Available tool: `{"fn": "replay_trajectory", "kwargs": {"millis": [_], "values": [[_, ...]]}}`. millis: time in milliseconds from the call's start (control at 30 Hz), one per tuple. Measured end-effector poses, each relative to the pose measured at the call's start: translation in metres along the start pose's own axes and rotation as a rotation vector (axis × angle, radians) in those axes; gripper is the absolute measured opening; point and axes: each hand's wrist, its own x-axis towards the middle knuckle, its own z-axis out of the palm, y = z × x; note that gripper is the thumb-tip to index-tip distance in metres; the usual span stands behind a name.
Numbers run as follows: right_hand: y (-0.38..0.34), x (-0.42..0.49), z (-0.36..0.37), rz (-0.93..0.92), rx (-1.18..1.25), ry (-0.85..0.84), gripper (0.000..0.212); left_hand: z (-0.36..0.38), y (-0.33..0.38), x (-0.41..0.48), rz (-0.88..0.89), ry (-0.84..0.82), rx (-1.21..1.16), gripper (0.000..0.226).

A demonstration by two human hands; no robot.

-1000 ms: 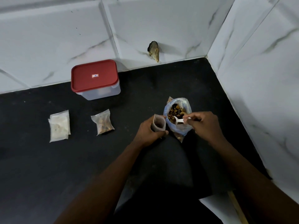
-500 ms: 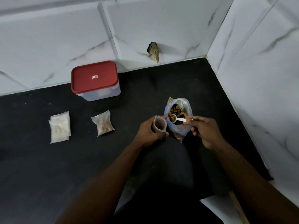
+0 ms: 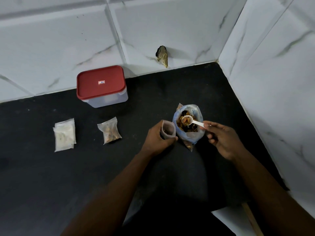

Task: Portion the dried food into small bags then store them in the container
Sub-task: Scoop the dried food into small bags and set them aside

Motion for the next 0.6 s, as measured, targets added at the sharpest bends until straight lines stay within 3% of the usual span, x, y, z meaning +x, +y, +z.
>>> {"fn": "replay_trajectory", "kwargs": {"millis": [300, 600], "values": [[-0.01, -0.02, 0.011, -0.082, 0.0, -0.172, 0.02, 0.005, 0.001, 0.001, 0.033, 0.003, -0.002, 0.042], [0.002, -0.028, 0.022, -0.252, -0.274, -0.171, 0.025, 0.001, 0.0, 0.002, 0.056, -0.023, -0.015, 0.041]]}}
